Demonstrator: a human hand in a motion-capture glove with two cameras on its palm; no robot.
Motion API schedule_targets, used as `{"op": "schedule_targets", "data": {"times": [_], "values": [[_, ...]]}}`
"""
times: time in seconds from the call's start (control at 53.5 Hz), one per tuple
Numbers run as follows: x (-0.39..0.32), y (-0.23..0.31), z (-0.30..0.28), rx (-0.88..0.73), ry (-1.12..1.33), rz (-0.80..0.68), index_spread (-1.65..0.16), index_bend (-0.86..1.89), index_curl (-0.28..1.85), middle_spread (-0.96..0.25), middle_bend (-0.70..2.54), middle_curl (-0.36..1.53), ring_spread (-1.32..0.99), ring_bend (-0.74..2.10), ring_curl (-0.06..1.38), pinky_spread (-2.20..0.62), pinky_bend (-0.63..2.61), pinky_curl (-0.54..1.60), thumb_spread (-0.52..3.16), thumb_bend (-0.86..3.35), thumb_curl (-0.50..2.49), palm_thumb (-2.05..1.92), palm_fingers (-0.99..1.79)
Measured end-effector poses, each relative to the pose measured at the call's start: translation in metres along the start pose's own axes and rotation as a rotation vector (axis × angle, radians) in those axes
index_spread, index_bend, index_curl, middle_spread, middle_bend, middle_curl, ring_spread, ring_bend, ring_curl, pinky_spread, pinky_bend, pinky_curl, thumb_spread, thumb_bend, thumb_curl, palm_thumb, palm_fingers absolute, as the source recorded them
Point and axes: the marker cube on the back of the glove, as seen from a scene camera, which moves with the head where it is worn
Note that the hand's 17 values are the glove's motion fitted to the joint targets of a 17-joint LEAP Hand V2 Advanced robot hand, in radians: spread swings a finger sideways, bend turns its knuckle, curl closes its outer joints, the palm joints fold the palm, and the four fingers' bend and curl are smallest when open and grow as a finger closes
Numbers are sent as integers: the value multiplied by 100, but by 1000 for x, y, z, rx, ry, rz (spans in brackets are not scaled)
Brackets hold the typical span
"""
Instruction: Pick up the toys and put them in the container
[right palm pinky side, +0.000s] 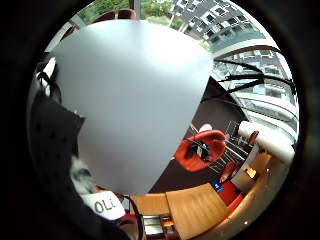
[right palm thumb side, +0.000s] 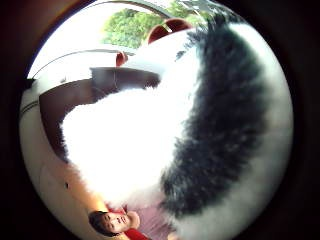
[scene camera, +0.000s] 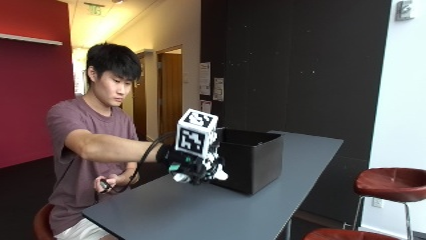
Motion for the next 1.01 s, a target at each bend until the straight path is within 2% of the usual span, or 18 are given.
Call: {"op": "schedule_targets", "data": {"times": [0.205, 0.299, 0.392, 0.486, 0.635, 0.747, 0.822, 1.008], "values": [[-92, 39, -87, 135, 96, -86, -40, 59, 31, -23, 108, 75, -38, 125, 66, -41, 85, 45, 35, 3, 88, 67, 114], [-143, 56, -113, 176, 137, -147, -40, 61, 34, -23, 109, 76, -37, 126, 66, -41, 86, 46, 32, 3, 91, 68, 112], [-211, 74, -137, 215, 166, -274, -41, 61, 37, -23, 110, 76, -37, 127, 66, -41, 87, 47, 29, 2, 93, 68, 111], [-261, 79, -149, 237, 171, -278, -41, 61, 39, -22, 110, 77, -37, 128, 66, -41, 87, 47, 27, 0, 96, 68, 111], [-337, 80, -146, 267, 271, -480, -41, 60, 44, -22, 111, 77, -36, 130, 65, -41, 88, 47, 26, -1, 99, 69, 110], [-380, 74, -132, 250, 265, -488, -42, 58, 48, -22, 112, 78, -36, 130, 65, -41, 89, 48, 24, -1, 102, 68, 110], [-395, 62, -122, 254, 257, -433, -42, 57, 51, -21, 112, 78, -36, 130, 64, -40, 89, 47, 24, -1, 103, 68, 109], [-410, 39, -84, 213, 336, -548, -42, 54, 59, -21, 112, 78, -35, 132, 64, -41, 89, 47, 23, -1, 107, 68, 109]]}}
